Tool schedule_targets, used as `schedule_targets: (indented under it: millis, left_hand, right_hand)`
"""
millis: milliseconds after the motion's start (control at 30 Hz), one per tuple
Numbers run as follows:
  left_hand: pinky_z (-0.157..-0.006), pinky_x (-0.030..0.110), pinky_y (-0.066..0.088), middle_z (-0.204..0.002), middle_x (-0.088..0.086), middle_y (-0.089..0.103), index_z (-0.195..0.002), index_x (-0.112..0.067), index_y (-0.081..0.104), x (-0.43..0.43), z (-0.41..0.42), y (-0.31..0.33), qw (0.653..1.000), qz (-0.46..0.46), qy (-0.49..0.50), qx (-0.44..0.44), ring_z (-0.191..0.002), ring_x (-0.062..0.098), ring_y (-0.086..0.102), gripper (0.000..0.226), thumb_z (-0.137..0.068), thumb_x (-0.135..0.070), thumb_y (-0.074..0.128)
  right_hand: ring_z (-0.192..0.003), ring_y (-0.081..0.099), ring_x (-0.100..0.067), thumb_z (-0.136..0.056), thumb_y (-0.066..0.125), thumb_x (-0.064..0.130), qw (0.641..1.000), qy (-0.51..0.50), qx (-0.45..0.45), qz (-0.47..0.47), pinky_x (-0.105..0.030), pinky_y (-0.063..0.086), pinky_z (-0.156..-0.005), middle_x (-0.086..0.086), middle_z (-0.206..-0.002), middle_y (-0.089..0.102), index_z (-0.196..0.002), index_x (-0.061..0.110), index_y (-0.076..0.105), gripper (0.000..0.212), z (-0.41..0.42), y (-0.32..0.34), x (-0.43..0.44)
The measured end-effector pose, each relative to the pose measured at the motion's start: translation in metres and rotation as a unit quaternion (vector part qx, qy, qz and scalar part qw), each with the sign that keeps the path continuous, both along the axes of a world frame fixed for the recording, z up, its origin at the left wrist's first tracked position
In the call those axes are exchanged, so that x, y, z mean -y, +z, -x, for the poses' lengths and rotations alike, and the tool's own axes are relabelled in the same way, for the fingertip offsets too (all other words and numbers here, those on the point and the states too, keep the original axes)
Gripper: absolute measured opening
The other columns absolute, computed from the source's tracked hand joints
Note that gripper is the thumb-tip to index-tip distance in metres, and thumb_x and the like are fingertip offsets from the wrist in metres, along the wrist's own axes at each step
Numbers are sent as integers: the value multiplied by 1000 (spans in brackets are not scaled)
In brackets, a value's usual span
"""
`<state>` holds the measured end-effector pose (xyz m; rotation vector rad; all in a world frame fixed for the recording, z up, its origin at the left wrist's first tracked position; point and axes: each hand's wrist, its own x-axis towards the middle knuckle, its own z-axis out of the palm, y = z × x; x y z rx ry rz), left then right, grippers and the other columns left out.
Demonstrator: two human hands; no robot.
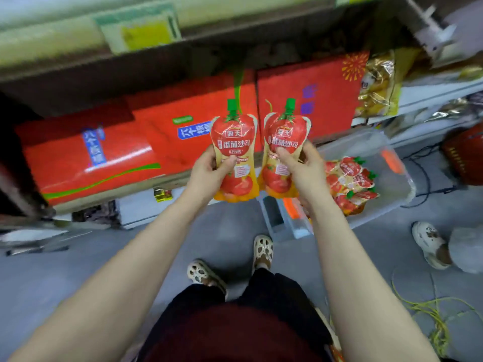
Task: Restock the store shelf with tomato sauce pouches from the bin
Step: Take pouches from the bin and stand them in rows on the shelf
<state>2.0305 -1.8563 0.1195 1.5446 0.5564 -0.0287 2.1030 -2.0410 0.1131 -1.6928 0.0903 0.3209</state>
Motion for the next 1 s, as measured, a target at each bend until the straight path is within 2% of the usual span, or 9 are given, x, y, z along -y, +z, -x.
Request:
schedule_targets:
  millis: [133,267,400,433,533,600,733,867,1000]
  left_hand:
    - [-88,36,54,-107,1,72,-114,-21,60,-63,48,36,998,-17,25,49,-100,17,68,22,-93,-12,60]
    - [-87,32,55,-107,-2,73,-113,-24,60,-116,83,83,991,-33,47,122,-100,13,69,22,-94,-13,59]
    - [-59,21,56,-98,-3,74,-112,-20,59,-160,112,133,978,-59,75,184,-87,12,71,19,-94,-14,58]
    - [-56,19,55,-97,-3,74,-113,-20,59,-170,117,146,975,-67,83,196,-86,13,72,19,-94,-16,58]
    - [-68,18,55,-94,-8,73,-108,-23,62,-201,122,178,960,-88,126,234,-85,4,71,17,-92,-17,61]
    - [-72,18,54,-95,-9,72,-107,-26,63,-222,119,197,950,-99,145,257,-86,2,70,19,-91,-17,63]
    - [-78,25,55,-105,1,72,-113,-19,64,-268,102,224,929,-132,177,297,-94,11,70,22,-91,-16,64]
    - [-82,26,54,-106,6,72,-116,-10,62,-308,77,240,909,-143,228,318,-97,14,68,27,-90,-9,64]
    - [-79,25,55,-103,2,73,-114,-12,64,-337,53,242,903,-138,270,305,-95,14,70,25,-90,-8,64]
  right_hand:
    - [-83,68,-6,-87,72,10,994,79,61,-36,-25,54,-74,2,-93,74,-108,13,67,22,22,47,-61]
    - [-83,69,-4,-85,75,9,978,151,137,-39,-21,53,-73,6,-91,75,-107,14,67,24,40,96,-117]
    - [-95,71,-12,-82,78,11,954,210,208,-52,-30,56,-84,1,-103,75,-112,17,65,33,51,147,-169]
    - [-97,72,-14,-82,78,12,948,221,221,-55,-32,56,-85,1,-104,75,-112,20,65,34,50,161,-182]
    - [-96,73,-18,-82,79,17,935,253,242,-63,-40,58,-86,-2,-104,76,-110,23,64,32,45,201,-218]
    - [-95,73,-19,-84,75,17,924,274,259,-68,-41,58,-86,-4,-101,76,-108,18,62,27,35,227,-242]
    - [-93,72,-20,-86,72,12,912,295,272,-86,-34,58,-83,-7,-99,75,-113,9,62,29,8,273,-295]
    - [-72,71,-1,-88,71,7,912,309,258,-84,-13,51,-58,-2,-92,73,-115,10,59,30,-27,302,-347]
    - [-67,70,-2,-85,74,9,916,312,245,-57,-14,49,-52,0,-88,72,-110,17,59,30,-68,302,-404]
